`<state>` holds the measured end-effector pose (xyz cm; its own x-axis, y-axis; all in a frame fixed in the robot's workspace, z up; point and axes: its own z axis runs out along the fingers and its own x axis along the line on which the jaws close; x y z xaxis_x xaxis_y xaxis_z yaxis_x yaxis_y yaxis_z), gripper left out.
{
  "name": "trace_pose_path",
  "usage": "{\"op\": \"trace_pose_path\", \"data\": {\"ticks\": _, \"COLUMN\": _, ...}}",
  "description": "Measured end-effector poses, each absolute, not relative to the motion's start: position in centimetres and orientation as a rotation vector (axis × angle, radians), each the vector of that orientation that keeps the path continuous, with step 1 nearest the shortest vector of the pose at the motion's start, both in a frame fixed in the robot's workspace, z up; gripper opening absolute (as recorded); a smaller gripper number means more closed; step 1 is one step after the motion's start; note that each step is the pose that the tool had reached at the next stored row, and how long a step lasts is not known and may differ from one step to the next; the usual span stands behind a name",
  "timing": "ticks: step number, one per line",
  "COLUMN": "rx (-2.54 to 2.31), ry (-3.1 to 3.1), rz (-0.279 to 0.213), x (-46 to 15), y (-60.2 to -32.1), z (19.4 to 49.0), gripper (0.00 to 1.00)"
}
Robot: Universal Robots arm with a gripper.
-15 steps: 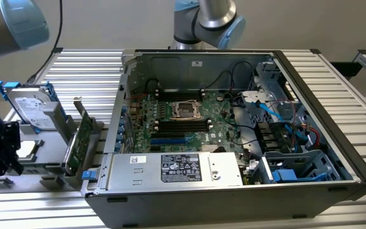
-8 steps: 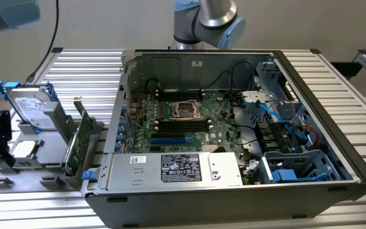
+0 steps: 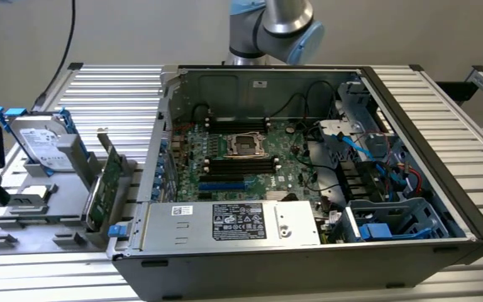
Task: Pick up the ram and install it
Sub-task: 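Pick up the ram and move it above insertion slot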
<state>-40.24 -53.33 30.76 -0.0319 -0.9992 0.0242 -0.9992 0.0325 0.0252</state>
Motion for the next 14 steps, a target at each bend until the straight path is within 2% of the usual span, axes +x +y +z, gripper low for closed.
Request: {"op": "trace_pose_path", "data": {"ticks": 14, "rx": 2.161, "ry": -2.232, "rz": -0.002, "x": -38.1, "y": -51.3, "z": 35.3, "gripper": 0.14}}
